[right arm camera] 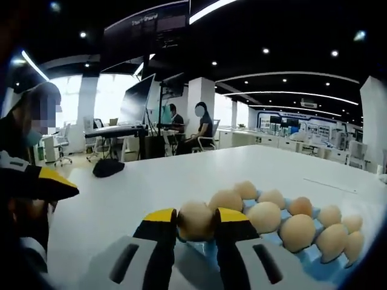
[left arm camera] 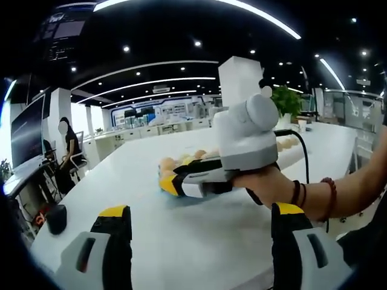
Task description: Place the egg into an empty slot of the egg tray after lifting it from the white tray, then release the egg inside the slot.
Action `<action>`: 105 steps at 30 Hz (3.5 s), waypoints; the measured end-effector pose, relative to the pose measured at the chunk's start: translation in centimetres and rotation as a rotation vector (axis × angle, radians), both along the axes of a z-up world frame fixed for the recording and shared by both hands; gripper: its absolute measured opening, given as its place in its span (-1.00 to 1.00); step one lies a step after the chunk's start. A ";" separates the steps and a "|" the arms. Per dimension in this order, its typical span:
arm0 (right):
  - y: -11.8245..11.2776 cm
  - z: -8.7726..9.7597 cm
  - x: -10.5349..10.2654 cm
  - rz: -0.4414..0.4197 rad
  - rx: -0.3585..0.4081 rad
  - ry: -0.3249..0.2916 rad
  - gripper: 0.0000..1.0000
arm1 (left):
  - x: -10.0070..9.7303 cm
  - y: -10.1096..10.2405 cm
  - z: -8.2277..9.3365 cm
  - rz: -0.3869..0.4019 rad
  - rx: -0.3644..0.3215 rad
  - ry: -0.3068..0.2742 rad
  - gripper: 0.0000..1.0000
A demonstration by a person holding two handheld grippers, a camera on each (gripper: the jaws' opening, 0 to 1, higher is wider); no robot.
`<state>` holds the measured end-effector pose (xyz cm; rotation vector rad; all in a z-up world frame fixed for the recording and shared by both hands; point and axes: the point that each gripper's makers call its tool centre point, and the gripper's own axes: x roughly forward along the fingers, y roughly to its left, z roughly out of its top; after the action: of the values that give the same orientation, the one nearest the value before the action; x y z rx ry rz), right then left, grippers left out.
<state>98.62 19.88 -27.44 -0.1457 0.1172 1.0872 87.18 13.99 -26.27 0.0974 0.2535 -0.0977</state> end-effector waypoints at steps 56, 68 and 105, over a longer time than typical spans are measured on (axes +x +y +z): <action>-18.1 2.3 5.5 -0.408 0.049 0.050 0.54 | 2.0 -4.3 1.1 -0.127 -0.054 -0.052 1.00; -22.2 2.4 6.2 -0.497 0.057 0.038 0.46 | 2.1 -4.5 1.1 -0.127 -0.051 -0.053 1.00; -30.1 -1.2 7.6 -0.703 -0.007 0.047 -0.31 | 1.4 -6.1 0.2 -0.148 -0.029 -0.031 1.00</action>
<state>106.26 -10.18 -28.64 -0.0744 0.1961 0.3887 88.54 7.90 -26.10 0.0882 0.2136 -0.2466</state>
